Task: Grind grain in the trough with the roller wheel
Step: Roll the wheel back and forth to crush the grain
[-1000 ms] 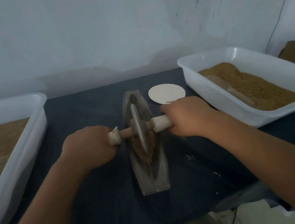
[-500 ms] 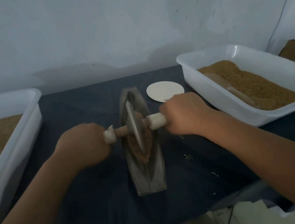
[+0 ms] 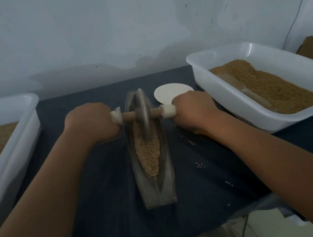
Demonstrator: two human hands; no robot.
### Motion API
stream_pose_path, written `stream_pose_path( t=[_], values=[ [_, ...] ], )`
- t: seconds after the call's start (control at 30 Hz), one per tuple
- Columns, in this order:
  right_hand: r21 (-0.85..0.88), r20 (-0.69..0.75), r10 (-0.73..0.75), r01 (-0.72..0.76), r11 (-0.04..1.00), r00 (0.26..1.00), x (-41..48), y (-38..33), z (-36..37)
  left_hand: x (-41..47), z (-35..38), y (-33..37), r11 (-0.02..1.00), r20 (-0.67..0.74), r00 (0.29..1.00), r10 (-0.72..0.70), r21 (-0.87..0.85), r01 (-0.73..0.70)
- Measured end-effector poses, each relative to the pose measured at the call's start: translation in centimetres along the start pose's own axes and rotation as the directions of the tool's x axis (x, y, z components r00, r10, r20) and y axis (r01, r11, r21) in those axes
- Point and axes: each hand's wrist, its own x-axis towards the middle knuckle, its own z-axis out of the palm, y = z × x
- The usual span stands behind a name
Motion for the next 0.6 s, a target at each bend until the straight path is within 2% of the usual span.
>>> stream_pose_path(
  t=[0.13,0.27,0.37,0.5,0.6],
  values=[
    [-0.008,0.043,-0.113,0.113,0.994,0.993,-3.7,0.5,-0.9,-3.4,-0.3,-0.7,0.995,0.156,0.983,0.096,-0.047,-0.090],
    [0.016,-0.022,-0.223,0.223,0.975,0.975,-7.4,1.3,-1.0,-7.0,0.5,-1.6,0.977,0.172,0.965,0.200,-0.104,-0.184],
    [-0.030,-0.004,-0.156,0.156,0.987,0.988,-4.5,0.7,-0.8,-4.7,0.6,-1.4,0.979,0.145,0.969,0.202,-0.059,-0.195],
    [-0.025,-0.033,-0.016,0.015,1.000,0.999,1.0,-0.2,-0.5,0.5,0.0,-0.9,0.997,0.085,0.993,0.079,-0.025,-0.077],
    [-0.025,-0.050,-0.038,0.037,0.999,0.998,0.9,-0.4,-1.0,0.3,0.1,-0.8,0.997,0.101,0.994,0.044,-0.066,-0.038]
  ],
)
